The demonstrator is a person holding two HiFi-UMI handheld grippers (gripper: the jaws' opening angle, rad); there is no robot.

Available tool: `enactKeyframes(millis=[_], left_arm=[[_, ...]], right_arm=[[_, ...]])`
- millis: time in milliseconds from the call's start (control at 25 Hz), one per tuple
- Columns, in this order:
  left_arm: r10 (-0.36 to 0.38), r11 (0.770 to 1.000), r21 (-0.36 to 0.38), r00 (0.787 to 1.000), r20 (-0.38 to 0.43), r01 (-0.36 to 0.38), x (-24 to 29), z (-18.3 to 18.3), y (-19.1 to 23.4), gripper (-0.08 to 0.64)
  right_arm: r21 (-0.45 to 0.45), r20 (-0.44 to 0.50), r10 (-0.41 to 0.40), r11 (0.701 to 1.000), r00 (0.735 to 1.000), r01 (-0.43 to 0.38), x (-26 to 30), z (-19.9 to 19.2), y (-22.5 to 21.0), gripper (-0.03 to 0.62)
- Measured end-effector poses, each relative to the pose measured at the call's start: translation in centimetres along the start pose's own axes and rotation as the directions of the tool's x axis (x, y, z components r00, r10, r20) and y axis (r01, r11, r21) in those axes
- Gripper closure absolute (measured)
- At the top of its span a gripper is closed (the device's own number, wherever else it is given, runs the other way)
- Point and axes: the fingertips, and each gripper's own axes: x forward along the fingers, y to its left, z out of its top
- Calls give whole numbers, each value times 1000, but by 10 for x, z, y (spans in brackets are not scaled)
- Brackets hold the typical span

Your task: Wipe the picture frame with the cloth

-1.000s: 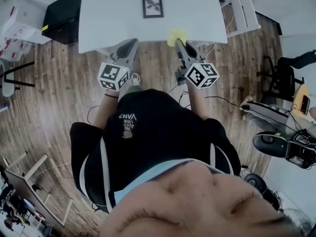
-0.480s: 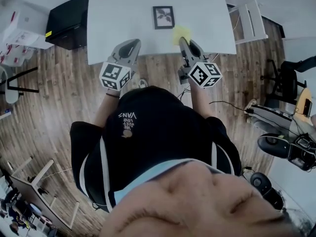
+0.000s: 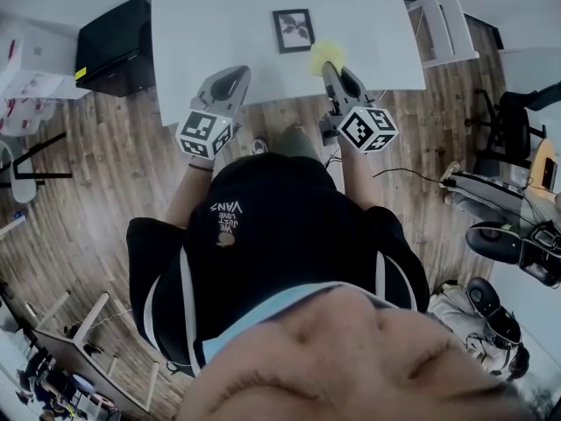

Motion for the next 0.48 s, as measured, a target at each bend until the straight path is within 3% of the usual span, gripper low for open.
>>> enactKeyframes(millis=[480], left_arm=[[36,999,-25,999,10,-36,31,9,24,541]], right_arm=[[4,-19,23,1000,1000,-23,45,20,-25,546]])
